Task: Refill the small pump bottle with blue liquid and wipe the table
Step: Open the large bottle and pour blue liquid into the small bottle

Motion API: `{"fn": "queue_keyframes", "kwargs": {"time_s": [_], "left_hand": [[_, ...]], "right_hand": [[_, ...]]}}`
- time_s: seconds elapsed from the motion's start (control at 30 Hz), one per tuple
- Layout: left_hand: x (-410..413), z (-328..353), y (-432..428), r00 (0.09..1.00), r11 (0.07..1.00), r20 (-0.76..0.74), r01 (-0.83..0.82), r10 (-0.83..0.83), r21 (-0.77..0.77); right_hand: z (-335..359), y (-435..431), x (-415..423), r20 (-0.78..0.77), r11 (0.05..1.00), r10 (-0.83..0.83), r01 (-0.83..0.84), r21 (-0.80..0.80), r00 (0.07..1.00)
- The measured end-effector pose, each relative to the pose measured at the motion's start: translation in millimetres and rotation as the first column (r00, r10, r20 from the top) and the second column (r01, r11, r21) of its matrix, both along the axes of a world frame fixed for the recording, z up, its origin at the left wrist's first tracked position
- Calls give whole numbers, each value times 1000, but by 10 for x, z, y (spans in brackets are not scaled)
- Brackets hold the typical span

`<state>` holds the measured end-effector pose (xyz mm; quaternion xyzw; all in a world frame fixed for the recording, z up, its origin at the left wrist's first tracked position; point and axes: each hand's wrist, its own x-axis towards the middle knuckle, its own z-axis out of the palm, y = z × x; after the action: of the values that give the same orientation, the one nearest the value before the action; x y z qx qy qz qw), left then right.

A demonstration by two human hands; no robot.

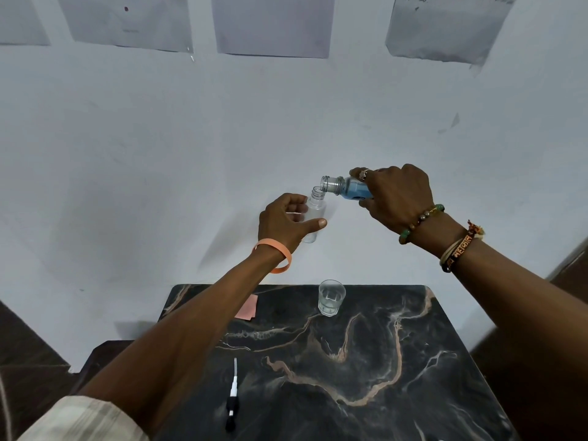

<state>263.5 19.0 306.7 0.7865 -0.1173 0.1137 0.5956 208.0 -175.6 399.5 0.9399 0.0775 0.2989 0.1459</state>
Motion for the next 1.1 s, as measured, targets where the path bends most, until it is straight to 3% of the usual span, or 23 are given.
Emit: {"fn": "queue_keyframes", "kwargs": {"time_s": [1.1], "left_hand": [[10, -33, 32, 1000, 1000, -20, -5, 5, 0]], "right_hand": [[-4, 37, 44, -23, 999, 0, -1, -38, 1000]]}}
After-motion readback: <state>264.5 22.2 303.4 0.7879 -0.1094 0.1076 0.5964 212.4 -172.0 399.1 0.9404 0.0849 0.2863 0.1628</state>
